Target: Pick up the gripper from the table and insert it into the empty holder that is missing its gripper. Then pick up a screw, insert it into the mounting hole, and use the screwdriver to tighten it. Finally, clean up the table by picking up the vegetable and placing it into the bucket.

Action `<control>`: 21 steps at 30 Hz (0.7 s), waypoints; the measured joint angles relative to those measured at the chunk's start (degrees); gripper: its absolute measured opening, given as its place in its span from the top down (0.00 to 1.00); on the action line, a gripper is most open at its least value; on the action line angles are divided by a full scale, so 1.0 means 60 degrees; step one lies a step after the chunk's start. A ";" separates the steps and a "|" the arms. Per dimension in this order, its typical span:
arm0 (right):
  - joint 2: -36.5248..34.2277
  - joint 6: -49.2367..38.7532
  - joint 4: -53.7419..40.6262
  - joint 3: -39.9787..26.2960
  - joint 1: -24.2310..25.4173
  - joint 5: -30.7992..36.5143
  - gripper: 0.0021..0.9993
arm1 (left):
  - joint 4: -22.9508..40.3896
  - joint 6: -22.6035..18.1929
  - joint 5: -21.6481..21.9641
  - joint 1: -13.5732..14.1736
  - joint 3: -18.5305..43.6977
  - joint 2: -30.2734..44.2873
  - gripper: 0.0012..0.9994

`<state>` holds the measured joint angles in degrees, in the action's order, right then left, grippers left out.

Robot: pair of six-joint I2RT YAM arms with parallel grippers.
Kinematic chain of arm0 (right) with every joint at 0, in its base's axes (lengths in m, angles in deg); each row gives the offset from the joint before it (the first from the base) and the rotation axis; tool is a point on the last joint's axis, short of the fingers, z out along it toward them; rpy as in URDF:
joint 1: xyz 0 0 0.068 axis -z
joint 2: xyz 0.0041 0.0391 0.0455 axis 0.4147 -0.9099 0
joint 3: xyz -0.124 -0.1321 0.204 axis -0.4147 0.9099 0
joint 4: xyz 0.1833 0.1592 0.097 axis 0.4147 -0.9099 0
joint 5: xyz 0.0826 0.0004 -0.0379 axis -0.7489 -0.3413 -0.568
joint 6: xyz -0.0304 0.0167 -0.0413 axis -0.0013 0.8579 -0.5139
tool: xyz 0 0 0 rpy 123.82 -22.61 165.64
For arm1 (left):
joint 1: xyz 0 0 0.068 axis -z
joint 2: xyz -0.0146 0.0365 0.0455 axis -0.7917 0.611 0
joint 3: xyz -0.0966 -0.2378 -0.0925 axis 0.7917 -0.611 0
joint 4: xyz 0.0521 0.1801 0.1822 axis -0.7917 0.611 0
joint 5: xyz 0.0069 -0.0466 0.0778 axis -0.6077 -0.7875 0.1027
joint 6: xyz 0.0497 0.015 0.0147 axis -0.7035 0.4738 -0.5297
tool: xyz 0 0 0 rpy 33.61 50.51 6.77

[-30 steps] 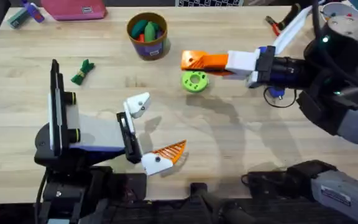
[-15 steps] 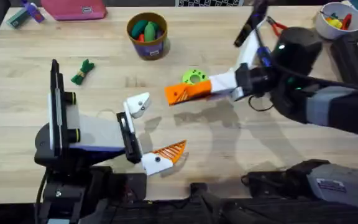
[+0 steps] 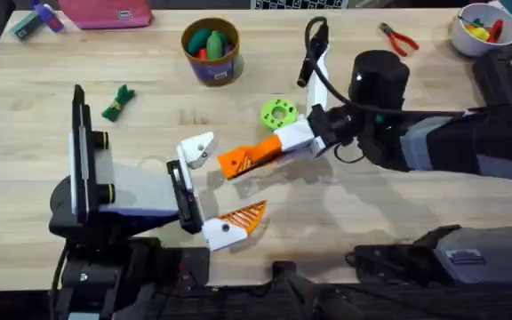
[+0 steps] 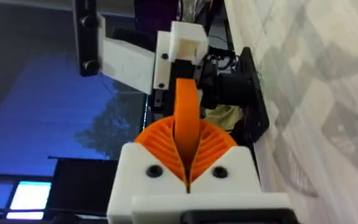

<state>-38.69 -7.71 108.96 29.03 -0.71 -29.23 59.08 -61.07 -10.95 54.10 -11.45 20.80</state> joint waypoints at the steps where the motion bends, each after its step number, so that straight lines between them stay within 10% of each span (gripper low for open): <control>1: 0.0000 0.0140 0.0298 0.0000 -0.0015 -0.0004 0.99 | 0.0000 0.0000 0.0000 0.0000 0.0000 0.0004 0.01; 21: 0.0000 0.2307 0.2445 0.0474 -0.0128 0.0576 0.99 | 0.0000 0.0000 0.0000 0.0000 0.0000 0.0004 0.01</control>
<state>-38.69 6.13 123.63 31.87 -1.47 -25.78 59.08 -61.07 -10.95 54.10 -11.45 20.82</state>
